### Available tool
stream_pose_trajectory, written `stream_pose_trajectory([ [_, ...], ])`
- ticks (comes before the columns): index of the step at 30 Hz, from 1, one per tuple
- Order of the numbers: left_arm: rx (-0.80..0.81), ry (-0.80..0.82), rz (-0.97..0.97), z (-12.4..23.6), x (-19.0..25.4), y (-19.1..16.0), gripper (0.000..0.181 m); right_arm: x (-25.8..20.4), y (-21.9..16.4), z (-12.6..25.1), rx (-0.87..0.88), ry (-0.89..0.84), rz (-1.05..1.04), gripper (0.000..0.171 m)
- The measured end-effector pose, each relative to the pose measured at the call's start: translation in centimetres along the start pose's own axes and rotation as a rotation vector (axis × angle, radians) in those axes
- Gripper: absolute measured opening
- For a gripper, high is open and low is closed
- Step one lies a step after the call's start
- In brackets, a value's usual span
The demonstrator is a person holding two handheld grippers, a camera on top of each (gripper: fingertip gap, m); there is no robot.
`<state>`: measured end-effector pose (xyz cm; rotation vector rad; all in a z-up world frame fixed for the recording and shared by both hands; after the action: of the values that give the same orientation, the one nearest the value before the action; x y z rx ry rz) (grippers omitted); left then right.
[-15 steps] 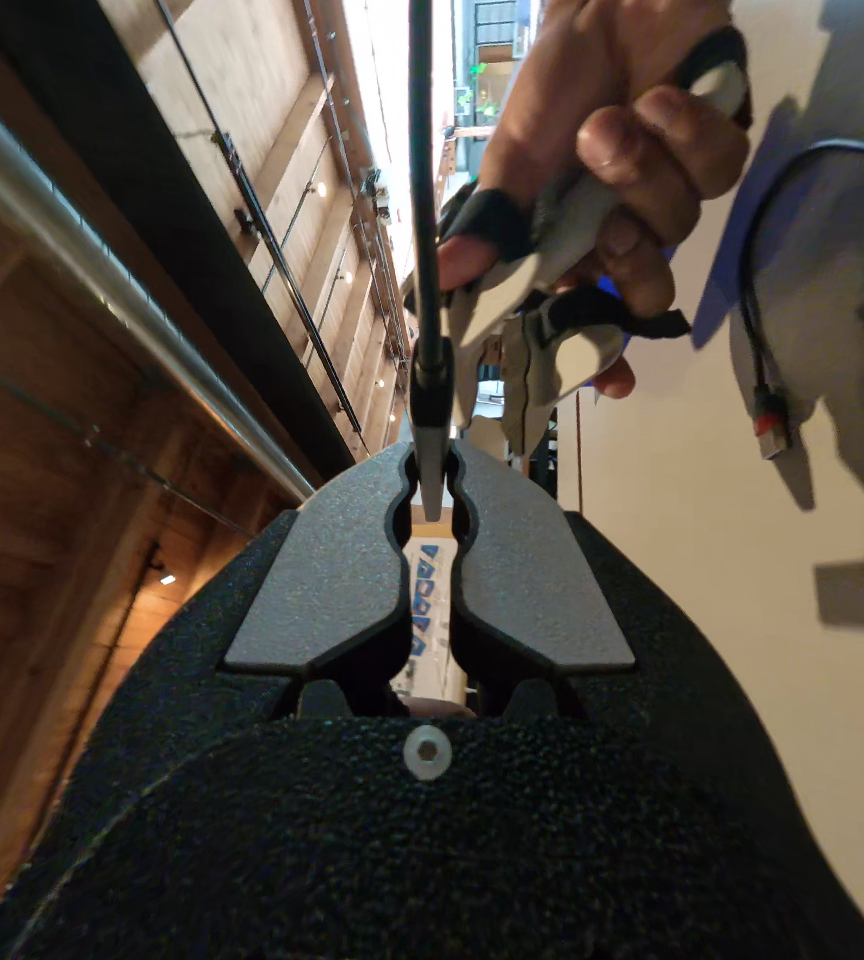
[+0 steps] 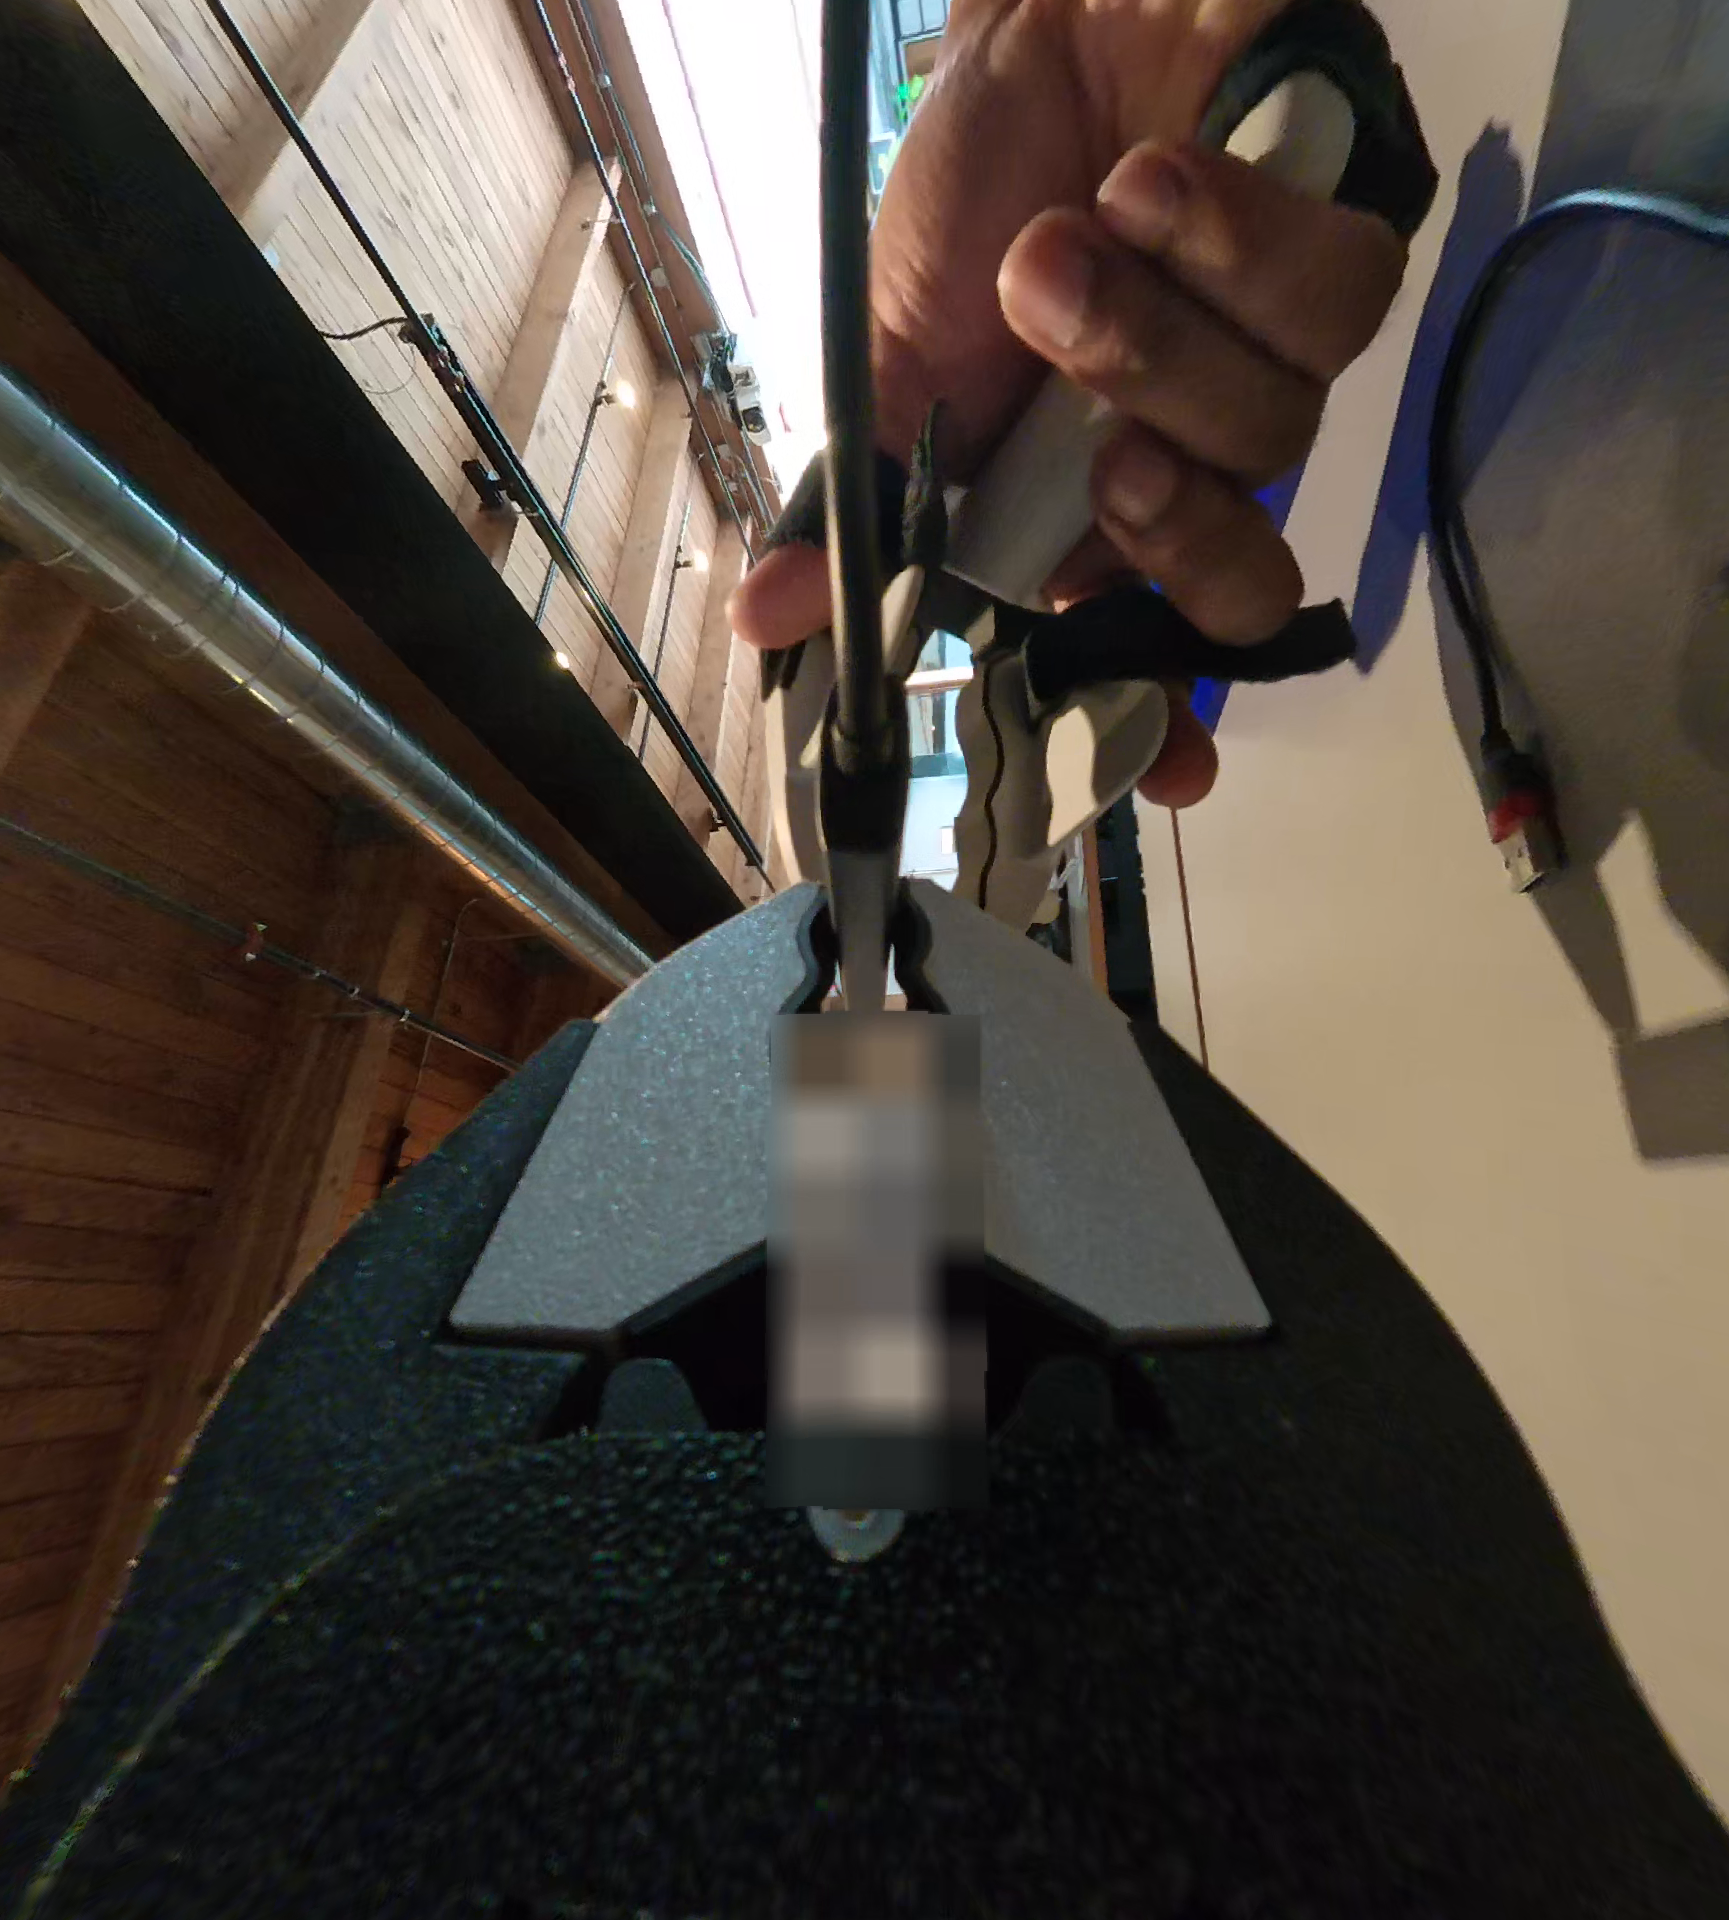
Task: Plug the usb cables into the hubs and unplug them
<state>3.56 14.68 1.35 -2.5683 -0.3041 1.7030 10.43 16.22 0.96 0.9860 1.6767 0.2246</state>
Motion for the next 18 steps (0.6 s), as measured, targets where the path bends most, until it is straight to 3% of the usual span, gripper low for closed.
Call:
stream_pose_trajectory([
  [6, 0.024, -0.003, -0.049, -0.1, 0.6, 0.8, 0.010, 0.0, -0.5, -0.5, -0.007, 0.029, -0.028, 0.035],
  [11, 0.032, -0.001, -0.083, -0.2, 1.2, 1.2, 0.010, -0.1, -0.4, -0.5, -0.012, 0.036, -0.013, 0.015],
  [14, 0.026, -0.008, -0.076, -0.2, 1.3, 1.1, 0.011, -0.1, -0.3, -0.4, -0.017, 0.032, -0.002, 0.014],
  [18, -0.013, -0.057, 0.011, -0.2, 2.0, 0.4, 0.023, -0.5, 0.0, -0.4, -0.033, 0.024, 0.067, 0.011],
])
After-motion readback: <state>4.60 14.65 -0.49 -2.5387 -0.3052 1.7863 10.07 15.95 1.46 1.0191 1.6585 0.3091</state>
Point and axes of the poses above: each gripper's, where its closed fingertips meet, z back along the fingers, y out of its top, x = y × z across the jaws, the point moved 3 cm from there along z, back along the fingers, and after that the axes turned 15 degrees about y, right-handed, at the moved point
